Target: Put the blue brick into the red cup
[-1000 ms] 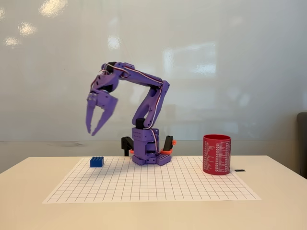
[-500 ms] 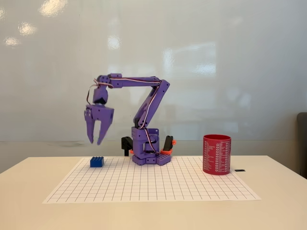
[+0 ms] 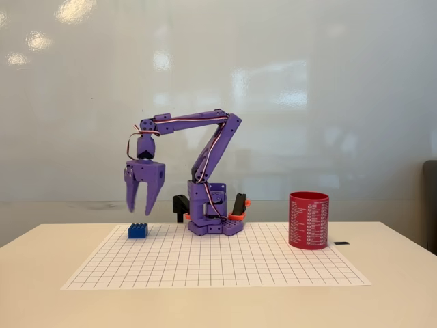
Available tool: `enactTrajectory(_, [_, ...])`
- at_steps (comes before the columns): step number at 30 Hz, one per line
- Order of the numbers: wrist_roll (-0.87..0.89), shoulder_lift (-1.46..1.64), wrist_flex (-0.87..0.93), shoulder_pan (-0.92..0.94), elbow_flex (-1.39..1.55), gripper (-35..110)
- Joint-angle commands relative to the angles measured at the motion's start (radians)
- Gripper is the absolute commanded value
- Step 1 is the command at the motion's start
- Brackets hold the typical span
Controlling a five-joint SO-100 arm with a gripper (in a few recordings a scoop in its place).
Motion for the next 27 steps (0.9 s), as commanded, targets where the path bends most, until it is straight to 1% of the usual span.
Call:
enactTrajectory(1, [0.0, 0.011, -0.051, 0.032, 0.06, 1])
enactTrajectory(3, [-0.003, -0.006, -0.066, 0.034, 0.084, 16])
enactTrajectory(4, [0.023, -0.012, -0.058, 0.043, 0.094, 33])
enactTrajectory(5, [0.071, -0.015, -0.035, 0.055, 0.101, 46])
enactTrajectory(6, [0.067, -0.017, -0.031, 0.054, 0.109, 53])
enactTrajectory(9, [0.048, -0.023, -0.041, 0.037, 0.106, 59])
enactTrajectory(11, [0.028, -0.028, -0.058, 0.029, 0.107, 61])
enactTrajectory(17, [-0.025, -0.078, -0.092, 0.012, 0.117, 61])
enactTrajectory(24, [0.003, -0.198, -0.196, -0.031, 0.152, 60])
enactTrajectory(27, [0.015, -0.255, -0.235, -0.031, 0.166, 56])
